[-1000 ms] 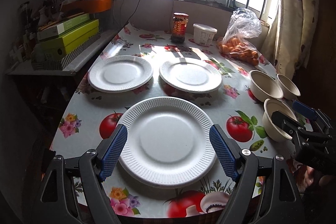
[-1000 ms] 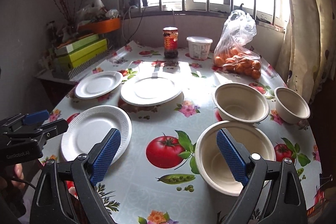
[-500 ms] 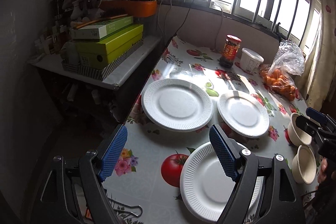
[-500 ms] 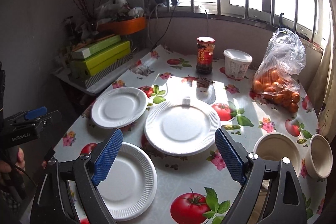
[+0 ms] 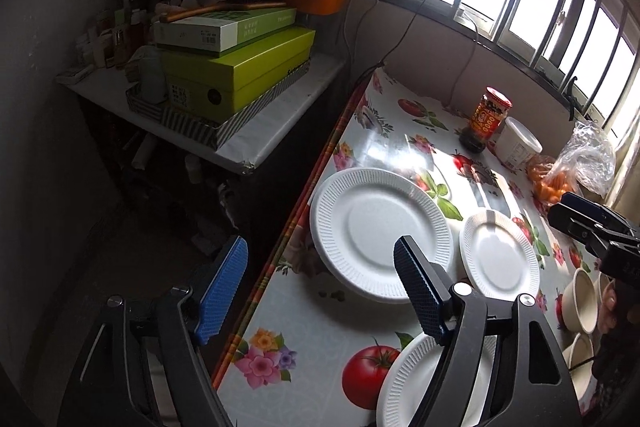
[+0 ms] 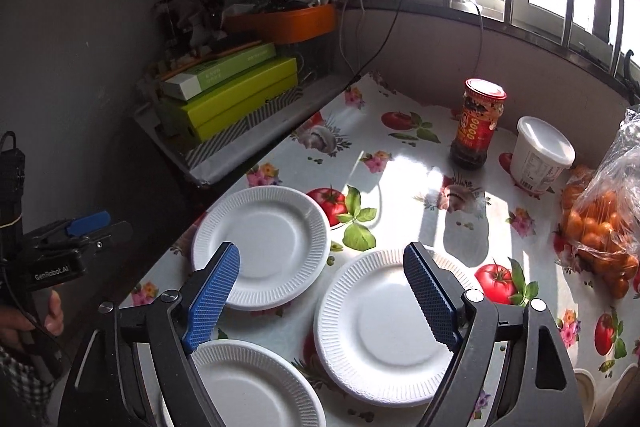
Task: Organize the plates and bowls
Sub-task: 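Close left gripper on a white plate rim while right gripper grasps another plate rim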
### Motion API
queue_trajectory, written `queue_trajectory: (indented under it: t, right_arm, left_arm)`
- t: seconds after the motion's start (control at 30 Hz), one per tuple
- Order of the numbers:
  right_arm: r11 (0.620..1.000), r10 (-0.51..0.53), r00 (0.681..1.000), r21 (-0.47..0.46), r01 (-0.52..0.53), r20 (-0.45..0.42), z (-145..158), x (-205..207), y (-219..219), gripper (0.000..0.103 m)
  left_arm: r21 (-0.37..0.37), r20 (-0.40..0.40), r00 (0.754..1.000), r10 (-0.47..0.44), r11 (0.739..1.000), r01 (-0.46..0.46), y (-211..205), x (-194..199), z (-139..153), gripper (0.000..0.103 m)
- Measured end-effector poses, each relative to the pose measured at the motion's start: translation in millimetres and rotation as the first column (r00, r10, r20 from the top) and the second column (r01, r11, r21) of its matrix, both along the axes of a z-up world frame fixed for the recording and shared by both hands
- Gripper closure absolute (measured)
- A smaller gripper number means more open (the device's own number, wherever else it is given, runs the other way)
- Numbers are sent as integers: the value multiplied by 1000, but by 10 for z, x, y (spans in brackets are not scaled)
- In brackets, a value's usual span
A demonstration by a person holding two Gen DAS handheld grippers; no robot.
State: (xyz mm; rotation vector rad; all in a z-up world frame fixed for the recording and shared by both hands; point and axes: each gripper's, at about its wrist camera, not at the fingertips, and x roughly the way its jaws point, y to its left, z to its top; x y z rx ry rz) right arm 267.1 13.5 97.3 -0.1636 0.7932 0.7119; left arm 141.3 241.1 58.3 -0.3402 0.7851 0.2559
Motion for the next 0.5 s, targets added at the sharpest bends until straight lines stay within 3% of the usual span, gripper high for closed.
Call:
queue_trajectory:
  t: [0.17, 0.23, 0.33, 0.5]
  right_arm:
    - [1000, 9, 998, -13, -9, -62, -149, 358, 297, 25]
    - [999, 15, 997, -46, -19, -78, -297, 458, 396, 29]
    - [998, 10, 993, -63, -18, -122, -535, 599, 457, 31]
    - [995, 0, 982, -100, -19, -187, -860, 801, 533, 37]
  left_arm:
    - [-35, -12, 1000, -3, 999, 2, 100, 210, -109, 29]
    - [-76, -39, 999, -15, 997, 12, 133, 307, -226, 39]
    - [-134, -96, 995, -8, 991, -5, 167, 418, -411, 43]
    - [-121, -131, 991, -18, 993, 2, 124, 515, -576, 43]
